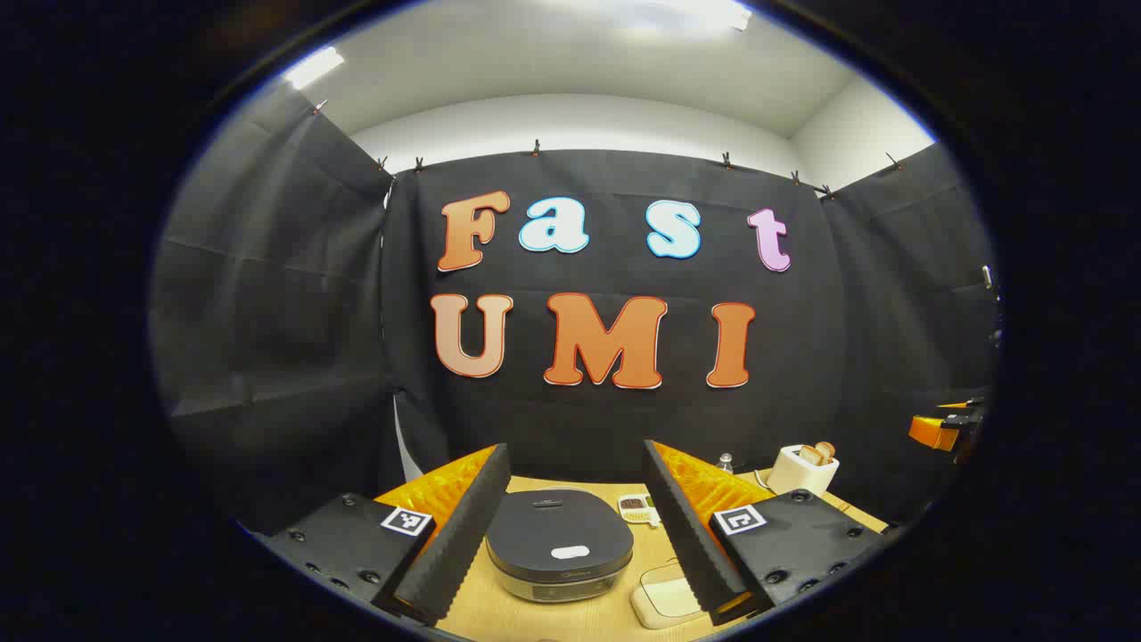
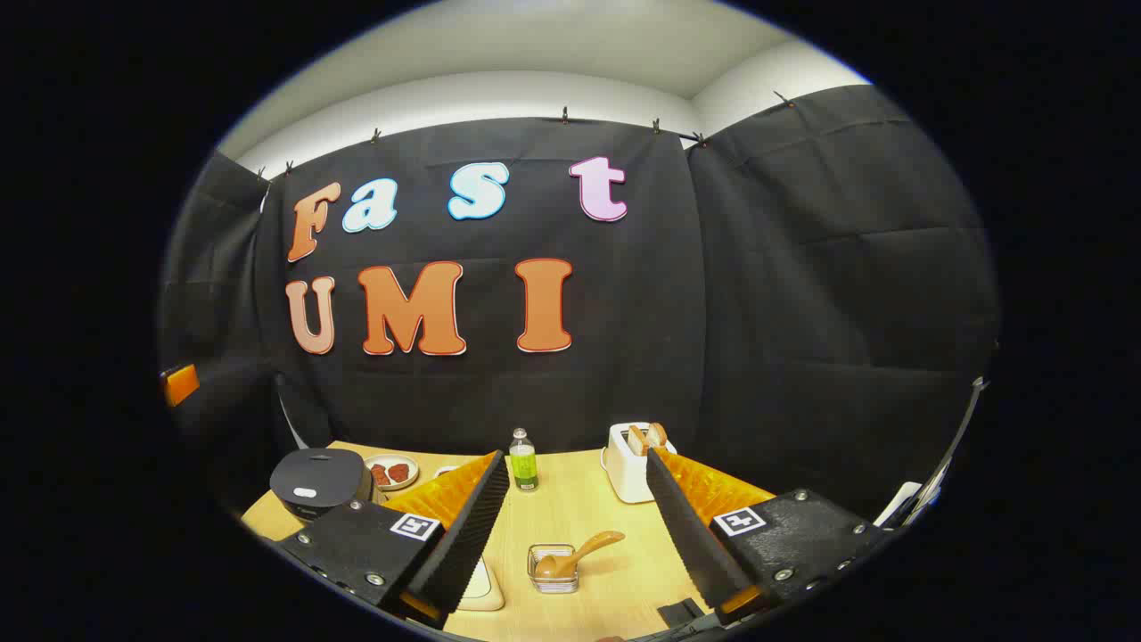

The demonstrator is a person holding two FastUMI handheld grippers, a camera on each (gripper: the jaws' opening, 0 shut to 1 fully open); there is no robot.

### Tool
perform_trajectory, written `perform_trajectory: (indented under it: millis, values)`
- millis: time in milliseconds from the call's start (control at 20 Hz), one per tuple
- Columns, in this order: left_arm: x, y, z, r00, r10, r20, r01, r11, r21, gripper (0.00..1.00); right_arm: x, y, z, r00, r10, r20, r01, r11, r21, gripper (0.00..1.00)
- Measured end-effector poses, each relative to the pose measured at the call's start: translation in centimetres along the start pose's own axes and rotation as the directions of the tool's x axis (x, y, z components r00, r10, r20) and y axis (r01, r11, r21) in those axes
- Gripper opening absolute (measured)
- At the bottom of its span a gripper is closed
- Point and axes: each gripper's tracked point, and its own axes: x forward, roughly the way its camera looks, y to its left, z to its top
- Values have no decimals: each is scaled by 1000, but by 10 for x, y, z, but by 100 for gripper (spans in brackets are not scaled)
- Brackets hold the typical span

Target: Close the left gripper, press the button to open the rice cooker; take a wooden spoon from the chopstick holder with the right hand, scoop a spoonful of rice and pour it into the rice cooker, then put the wooden spoon back into the chopstick holder.

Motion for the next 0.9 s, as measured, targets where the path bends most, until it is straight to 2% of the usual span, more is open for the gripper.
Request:
perform_trajectory:
  millis: [50,900]
  values:
    - [2,-3,1,1000,-2,3,2,1000,-6,97,1,-1,0,1000,1,1,-1,1000,0,96]
    - [-6,-1,11,999,51,18,-51,999,7,100,2,-5,4,1000,27,5,-27,1000,3,96]
